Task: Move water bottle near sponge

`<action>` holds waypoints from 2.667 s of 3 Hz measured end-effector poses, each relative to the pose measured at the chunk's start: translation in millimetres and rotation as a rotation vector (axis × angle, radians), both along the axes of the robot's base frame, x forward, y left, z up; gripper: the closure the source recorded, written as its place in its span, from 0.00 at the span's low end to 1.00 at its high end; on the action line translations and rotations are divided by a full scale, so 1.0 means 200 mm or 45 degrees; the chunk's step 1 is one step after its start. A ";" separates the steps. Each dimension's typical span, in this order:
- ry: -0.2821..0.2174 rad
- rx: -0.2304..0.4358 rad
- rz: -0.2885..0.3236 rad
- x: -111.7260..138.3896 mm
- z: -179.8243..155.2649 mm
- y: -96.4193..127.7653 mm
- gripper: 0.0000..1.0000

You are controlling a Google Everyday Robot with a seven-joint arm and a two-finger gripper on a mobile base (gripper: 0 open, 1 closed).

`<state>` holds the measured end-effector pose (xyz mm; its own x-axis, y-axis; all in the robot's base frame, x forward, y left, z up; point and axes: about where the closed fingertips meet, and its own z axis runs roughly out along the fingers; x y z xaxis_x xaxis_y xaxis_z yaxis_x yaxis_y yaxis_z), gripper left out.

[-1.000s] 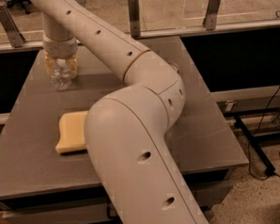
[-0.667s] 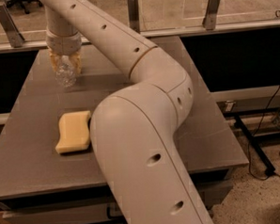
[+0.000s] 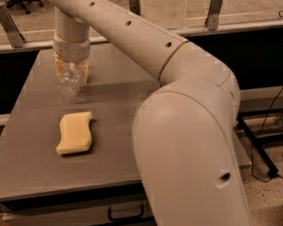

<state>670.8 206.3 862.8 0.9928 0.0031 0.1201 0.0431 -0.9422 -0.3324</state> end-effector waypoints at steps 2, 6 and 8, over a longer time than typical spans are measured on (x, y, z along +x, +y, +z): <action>0.043 0.027 -0.084 -0.30 -0.08 -0.05 0.82; -0.097 0.015 -0.034 -0.32 -0.06 -0.08 0.00; -0.121 0.008 -0.028 -0.28 -0.04 -0.09 0.00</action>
Offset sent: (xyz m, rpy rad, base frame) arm -0.0877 -0.0250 -0.0150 0.0338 0.0127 -0.0992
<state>615.4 189.2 854.8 0.9766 -0.0196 0.2139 0.0542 -0.9411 -0.3337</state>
